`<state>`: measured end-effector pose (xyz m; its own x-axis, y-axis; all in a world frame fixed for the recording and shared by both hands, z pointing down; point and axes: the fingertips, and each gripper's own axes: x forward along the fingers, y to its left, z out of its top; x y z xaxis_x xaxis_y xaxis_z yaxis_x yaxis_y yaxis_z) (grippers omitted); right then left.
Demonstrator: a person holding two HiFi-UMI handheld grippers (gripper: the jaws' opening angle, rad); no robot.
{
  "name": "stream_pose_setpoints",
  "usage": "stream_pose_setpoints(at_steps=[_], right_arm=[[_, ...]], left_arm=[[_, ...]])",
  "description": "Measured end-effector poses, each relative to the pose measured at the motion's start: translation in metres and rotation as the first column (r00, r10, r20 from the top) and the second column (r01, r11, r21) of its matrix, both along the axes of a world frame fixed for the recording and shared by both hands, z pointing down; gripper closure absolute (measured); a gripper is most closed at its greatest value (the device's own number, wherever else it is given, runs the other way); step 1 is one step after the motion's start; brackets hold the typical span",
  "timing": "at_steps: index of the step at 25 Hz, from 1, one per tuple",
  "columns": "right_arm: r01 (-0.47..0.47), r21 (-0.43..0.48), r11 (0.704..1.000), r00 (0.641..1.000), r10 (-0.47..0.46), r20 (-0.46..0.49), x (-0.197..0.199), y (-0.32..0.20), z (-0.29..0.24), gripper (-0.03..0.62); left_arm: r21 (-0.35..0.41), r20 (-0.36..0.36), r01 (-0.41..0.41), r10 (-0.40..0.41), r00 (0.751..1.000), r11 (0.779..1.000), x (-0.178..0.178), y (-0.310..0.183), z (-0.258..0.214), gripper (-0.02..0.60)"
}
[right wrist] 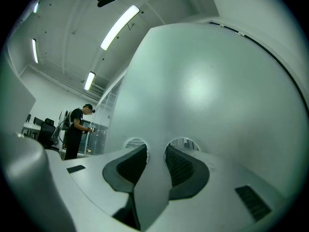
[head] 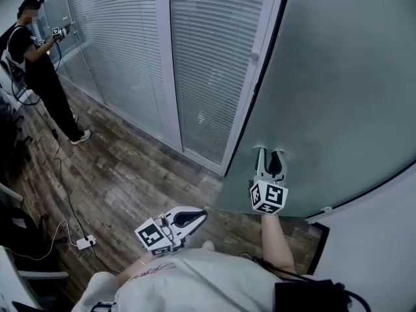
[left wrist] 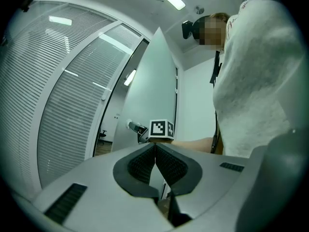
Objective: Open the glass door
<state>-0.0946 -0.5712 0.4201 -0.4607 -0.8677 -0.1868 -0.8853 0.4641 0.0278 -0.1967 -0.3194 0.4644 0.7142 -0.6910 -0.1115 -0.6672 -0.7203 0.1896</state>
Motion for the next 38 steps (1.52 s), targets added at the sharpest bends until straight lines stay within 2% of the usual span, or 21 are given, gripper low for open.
stream_pose_setpoints(at_steps=[8, 15, 21, 28, 33, 38], right_arm=[[0.009, -0.02, 1.0, 1.0, -0.01, -0.015, 0.011, 0.036, 0.001, 0.459], [-0.008, -0.006, 1.0, 1.0, 0.008, -0.022, 0.026, 0.076, 0.0, 0.459], [-0.008, 0.015, 1.0, 1.0, 0.008, -0.013, 0.035, 0.112, -0.002, 0.459], [0.028, 0.033, 0.999, 1.0, -0.028, -0.008, 0.052, 0.141, -0.001, 0.459], [0.069, 0.02, 0.997, 0.998, -0.069, -0.009, 0.064, 0.164, 0.003, 0.459], [0.117, 0.009, 0.993, 0.993, -0.117, -0.014, 0.072, 0.19, 0.003, 0.459]], left_arm=[[0.03, -0.028, -0.02, 0.021, 0.999, 0.999, 0.001, 0.041, -0.007, 0.563], [-0.001, -0.077, -0.026, 0.025, 0.997, 1.0, 0.003, 0.096, 0.004, 0.563], [-0.016, -0.059, -0.063, 0.062, 0.996, 0.998, 0.014, 0.139, 0.02, 0.563], [-0.005, -0.027, -0.045, 0.045, 0.999, 0.999, 0.021, 0.154, 0.015, 0.563], [0.038, -0.01, -0.007, 0.007, 1.0, 0.999, 0.03, 0.16, 0.002, 0.563], [0.038, -0.063, 0.037, -0.035, 0.997, 0.999, 0.058, 0.174, -0.003, 0.563]])
